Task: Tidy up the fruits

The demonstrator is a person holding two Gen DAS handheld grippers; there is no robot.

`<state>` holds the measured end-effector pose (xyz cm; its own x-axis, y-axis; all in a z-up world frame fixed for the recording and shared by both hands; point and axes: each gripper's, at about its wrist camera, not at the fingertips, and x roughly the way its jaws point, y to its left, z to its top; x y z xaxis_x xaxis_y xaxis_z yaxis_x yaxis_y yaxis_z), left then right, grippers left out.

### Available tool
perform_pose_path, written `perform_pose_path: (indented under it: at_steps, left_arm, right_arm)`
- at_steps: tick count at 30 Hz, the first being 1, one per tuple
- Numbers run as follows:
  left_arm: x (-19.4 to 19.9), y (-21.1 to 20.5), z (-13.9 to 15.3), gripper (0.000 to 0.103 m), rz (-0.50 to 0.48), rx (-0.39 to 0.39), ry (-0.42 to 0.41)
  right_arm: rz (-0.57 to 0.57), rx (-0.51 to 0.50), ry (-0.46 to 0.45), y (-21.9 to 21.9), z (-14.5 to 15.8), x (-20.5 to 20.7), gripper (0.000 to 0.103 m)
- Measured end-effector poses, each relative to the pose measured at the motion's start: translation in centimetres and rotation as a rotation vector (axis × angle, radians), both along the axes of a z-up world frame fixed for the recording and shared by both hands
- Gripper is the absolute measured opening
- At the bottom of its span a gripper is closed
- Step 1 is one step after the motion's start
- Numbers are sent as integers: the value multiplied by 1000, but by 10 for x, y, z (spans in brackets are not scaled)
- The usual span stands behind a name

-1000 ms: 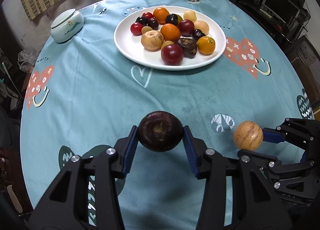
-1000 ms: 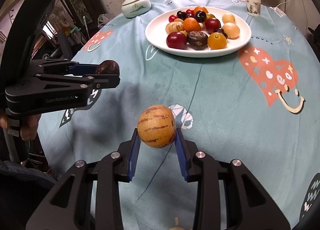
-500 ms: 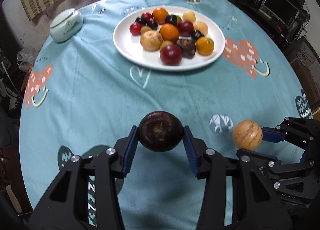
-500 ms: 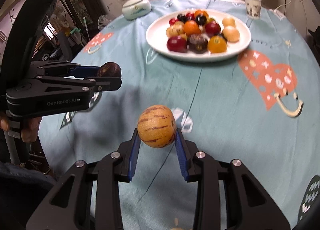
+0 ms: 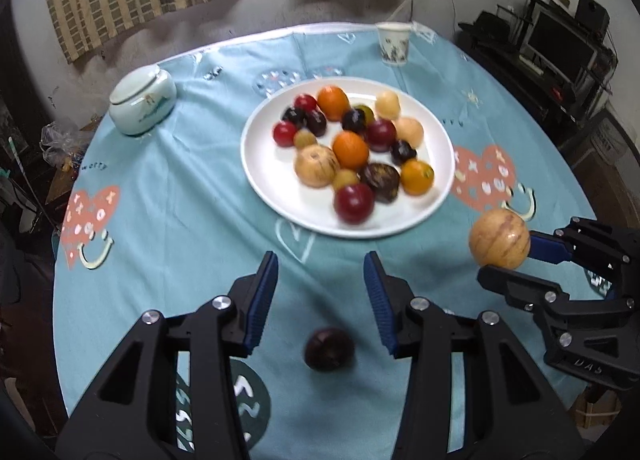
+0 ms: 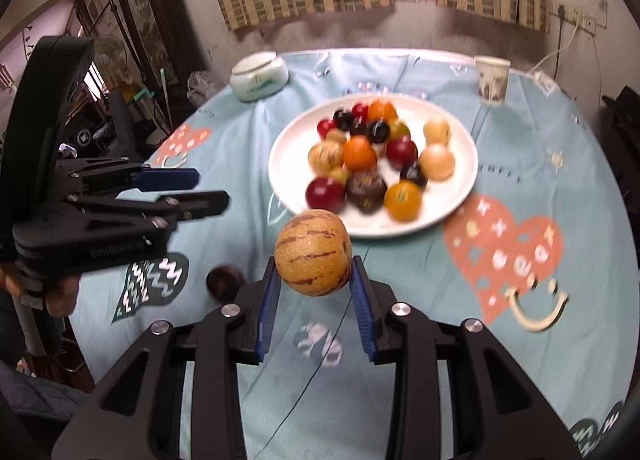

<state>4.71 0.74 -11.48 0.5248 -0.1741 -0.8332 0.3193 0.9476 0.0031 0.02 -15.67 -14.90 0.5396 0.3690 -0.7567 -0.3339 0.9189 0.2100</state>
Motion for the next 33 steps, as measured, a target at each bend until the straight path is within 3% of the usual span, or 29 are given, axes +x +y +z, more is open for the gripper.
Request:
perform_pose_path:
  at_steps: [6, 11, 14, 15, 16, 17, 23, 33]
  left_arm:
    - [0, 42, -13, 59, 55, 14, 26]
    - [-14, 18, -57, 71, -34, 51, 135]
    - [-15, 3, -80, 73, -71, 53, 180]
    - [-13, 1, -90, 64, -58, 65, 210]
    - [-10, 3, -97, 47, -42, 68, 238]
    - [-7, 6, -99, 45, -30, 53, 258]
    - [1, 11, -53, 45, -9, 19, 148]
    - [32, -25, 16, 45, -42, -4, -20]
  right_arm:
    - [-4, 18, 70, -3, -22, -2, 35]
    - [24, 7, 127, 8, -39, -7, 35]
    - [45, 5, 122, 13, -38, -9, 35]
    - [47, 4, 120, 13, -37, -9, 35]
    - [47, 3, 118, 14, -36, -10, 35]
    - [46, 4, 115, 13, -35, -10, 35]
    - [30, 8, 86, 11, -29, -6, 35]
    - [6, -12, -50, 1, 15, 28, 35]
